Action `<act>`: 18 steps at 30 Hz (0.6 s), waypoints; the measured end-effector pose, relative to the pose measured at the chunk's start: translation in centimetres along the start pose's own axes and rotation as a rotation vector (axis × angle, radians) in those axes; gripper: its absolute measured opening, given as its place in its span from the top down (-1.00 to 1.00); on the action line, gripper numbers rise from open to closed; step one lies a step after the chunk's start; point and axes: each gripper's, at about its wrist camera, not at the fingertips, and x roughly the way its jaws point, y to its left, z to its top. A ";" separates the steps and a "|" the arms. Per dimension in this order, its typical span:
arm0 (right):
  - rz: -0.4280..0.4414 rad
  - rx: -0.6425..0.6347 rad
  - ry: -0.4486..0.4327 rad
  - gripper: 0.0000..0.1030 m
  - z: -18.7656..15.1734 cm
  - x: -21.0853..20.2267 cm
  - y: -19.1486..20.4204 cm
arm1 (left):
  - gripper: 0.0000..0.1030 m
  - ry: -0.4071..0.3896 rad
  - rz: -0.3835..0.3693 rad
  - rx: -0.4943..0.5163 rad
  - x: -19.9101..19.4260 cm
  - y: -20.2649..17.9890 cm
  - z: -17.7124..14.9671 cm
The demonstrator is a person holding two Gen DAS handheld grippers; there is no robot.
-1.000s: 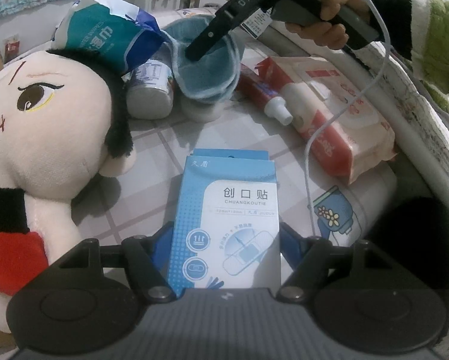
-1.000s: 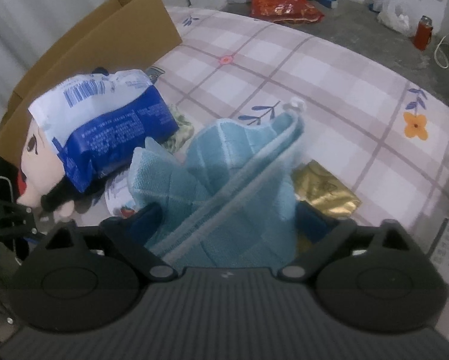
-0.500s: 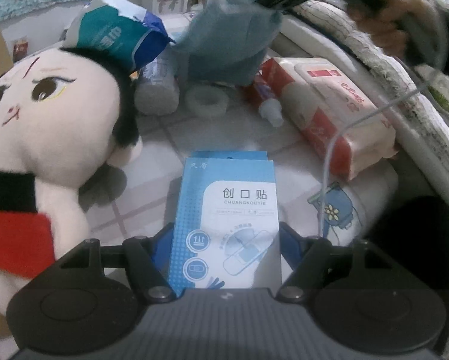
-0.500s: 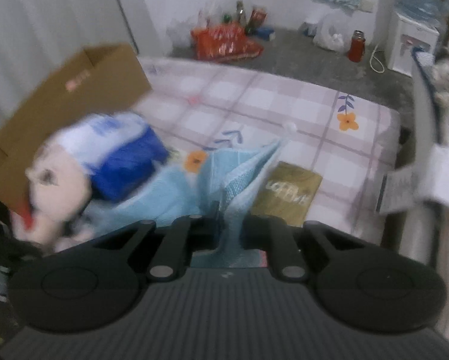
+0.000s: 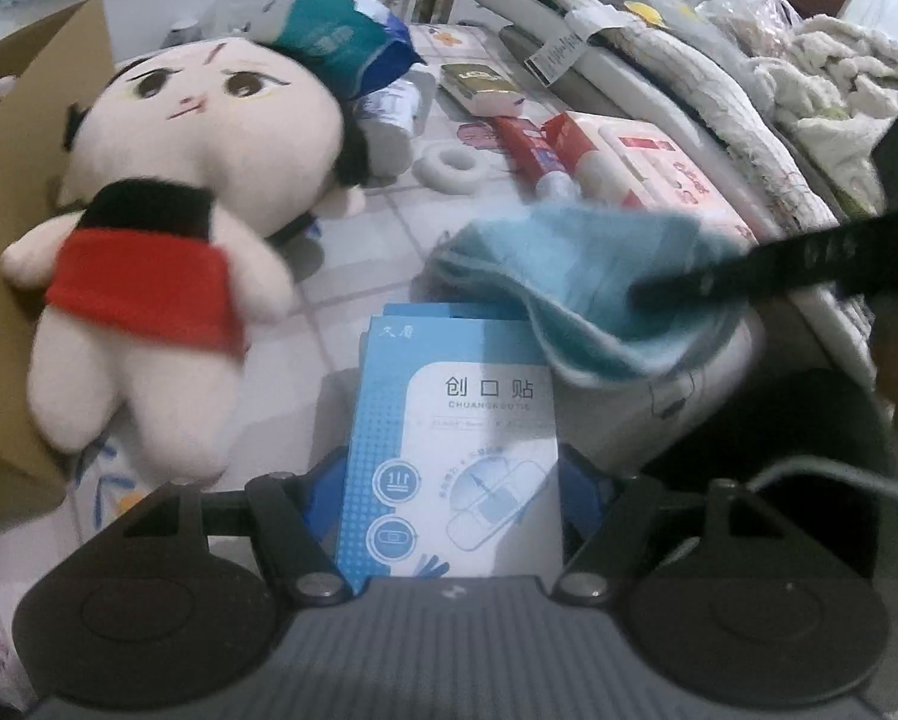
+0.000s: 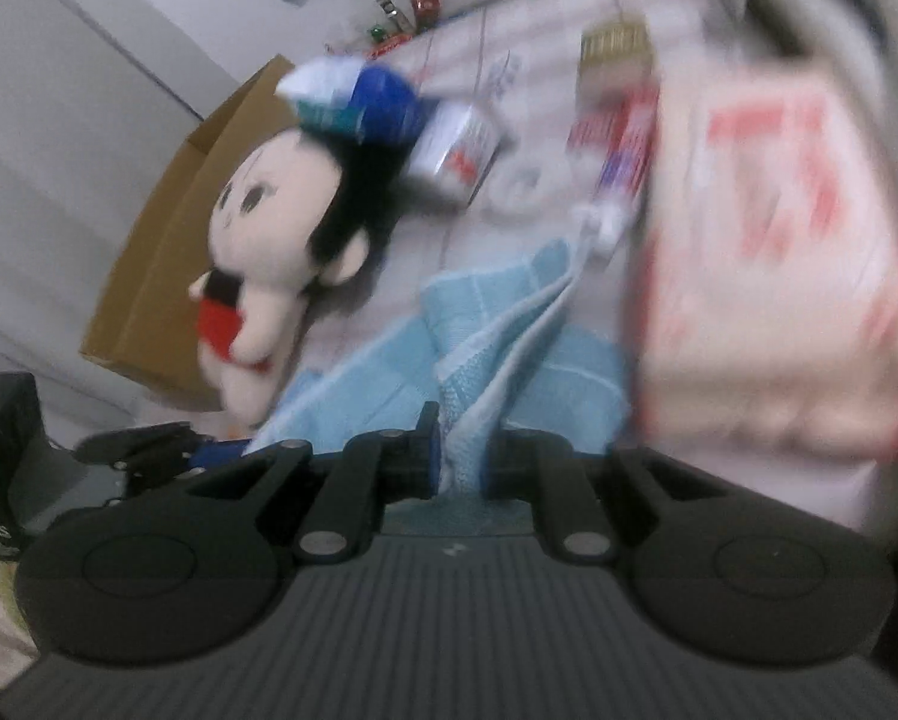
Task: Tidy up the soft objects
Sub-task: 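Lift the towel with the right gripper while the left gripper holds the bandage box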
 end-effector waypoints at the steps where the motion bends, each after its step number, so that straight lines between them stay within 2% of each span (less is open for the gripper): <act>1: 0.026 0.047 -0.001 0.81 -0.8 0.8 0.0 | -0.39 -0.001 0.002 -0.005 -0.3 0.2 -0.2; 5: 0.011 0.134 -0.010 0.73 -2.2 3.3 0.0 | -0.39 -0.005 0.011 -0.037 -0.5 1.1 -0.7; 7: 0.002 0.117 -0.015 0.66 -2.4 3.5 0.5 | -0.39 -0.004 0.008 -0.053 -0.3 1.4 -0.8; 9: -0.014 0.069 -0.020 0.30 -2.2 2.9 1.7 | -0.39 -0.005 0.006 -0.058 0.0 1.5 -0.8; 10: -0.032 0.026 -0.040 -0.09 -2.0 2.1 2.4 | -0.39 -0.007 0.002 -0.059 -0.1 1.6 -0.8; 11: -0.059 -0.021 -0.068 -0.39 -1.9 1.4 3.2 | -0.39 -0.009 -0.003 -0.060 -0.1 1.7 -0.9; 14: -0.127 -0.193 -0.144 -0.66 -1.9 -1.0 5.5 | -0.39 -0.015 -0.008 -0.058 -0.2 1.9 -1.0; 15: -0.134 -0.250 -0.158 -0.69 -1.9 -1.4 6.2 | -0.39 -0.014 -0.009 -0.058 -0.2 1.9 -1.0; 18: -0.134 -0.458 -0.162 -0.95 -2.0 -1.9 8.1 | -0.39 -0.010 -0.012 -0.060 -0.1 2.2 -1.0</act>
